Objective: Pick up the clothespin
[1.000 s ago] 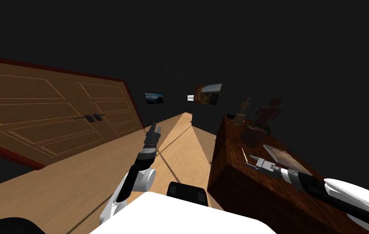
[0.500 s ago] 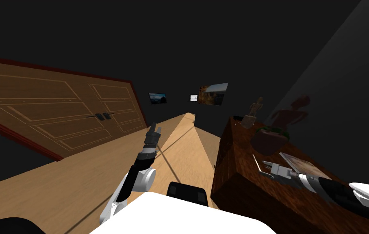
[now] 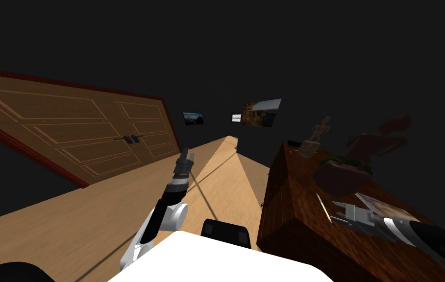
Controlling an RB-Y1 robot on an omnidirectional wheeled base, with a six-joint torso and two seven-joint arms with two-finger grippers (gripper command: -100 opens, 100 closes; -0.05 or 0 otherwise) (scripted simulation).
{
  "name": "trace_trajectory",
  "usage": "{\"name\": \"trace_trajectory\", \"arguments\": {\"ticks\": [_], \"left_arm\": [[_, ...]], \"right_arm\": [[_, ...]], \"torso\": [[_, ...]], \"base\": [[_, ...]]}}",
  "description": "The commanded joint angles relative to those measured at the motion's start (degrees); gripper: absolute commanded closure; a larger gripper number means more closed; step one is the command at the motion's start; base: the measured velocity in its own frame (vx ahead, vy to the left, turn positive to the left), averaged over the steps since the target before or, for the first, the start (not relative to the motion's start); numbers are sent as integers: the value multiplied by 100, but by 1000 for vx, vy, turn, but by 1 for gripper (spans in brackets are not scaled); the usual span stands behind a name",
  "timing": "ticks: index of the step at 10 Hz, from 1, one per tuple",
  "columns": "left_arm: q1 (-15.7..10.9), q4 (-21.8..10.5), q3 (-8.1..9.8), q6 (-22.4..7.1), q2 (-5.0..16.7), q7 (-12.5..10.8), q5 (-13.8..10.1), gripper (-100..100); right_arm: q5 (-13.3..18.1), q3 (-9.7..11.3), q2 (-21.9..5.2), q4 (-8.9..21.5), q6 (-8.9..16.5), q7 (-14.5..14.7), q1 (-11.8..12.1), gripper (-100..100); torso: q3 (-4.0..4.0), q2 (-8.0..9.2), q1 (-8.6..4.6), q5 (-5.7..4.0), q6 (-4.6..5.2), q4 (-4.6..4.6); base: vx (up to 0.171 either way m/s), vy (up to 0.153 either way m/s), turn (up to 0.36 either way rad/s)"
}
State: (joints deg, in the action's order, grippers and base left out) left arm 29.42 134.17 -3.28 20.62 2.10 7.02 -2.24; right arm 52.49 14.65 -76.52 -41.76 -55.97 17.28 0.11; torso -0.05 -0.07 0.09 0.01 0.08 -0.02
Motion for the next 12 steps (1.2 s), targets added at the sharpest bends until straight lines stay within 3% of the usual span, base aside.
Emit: {"name": "trace_trajectory", "arguments": {"ticks": [1,2,4,6,10,11,12], "left_arm": [[0,0,0,0,0,0,0,0],[0,0,0,0,0,0,0,0],[1,0,0,0,0,0,0,0],[0,0,0,0,0,0,0,0],[0,0,0,0,0,0,0,0],[1,0,0,0,0,0,0,0],[0,0,0,0,0,0,0,0]], "right_arm": [[286,61,-113,286,-147,85,-34,-100],[478,118,-204,553,-229,116,-39,-100],[562,118,-204,670,-229,116,-199,-100],[562,118,-204,553,-229,116,-39,-100],[1374,359,-406,1186,-479,217,25,-100],[1415,359,-406,983,-479,217,62,-100],[1415,359,-406,1042,-479,217,25,-100]], "torso": [[0,0,0,0,0,0],[-4,-7,2,1,-2,-1],[-9,-15,3,1,1,-4],[9,17,-6,-2,3,4],[-9,-16,-2,-1,-1,-4],[-10,-16,1,0,2,-4],[-6,-9,1,0,0,-3]], "base": [[64,26,137],[104,38,187],[51,13,16],[-10,-3,-4],[77,15,126],[61,16,22],[18,6,3]]}}
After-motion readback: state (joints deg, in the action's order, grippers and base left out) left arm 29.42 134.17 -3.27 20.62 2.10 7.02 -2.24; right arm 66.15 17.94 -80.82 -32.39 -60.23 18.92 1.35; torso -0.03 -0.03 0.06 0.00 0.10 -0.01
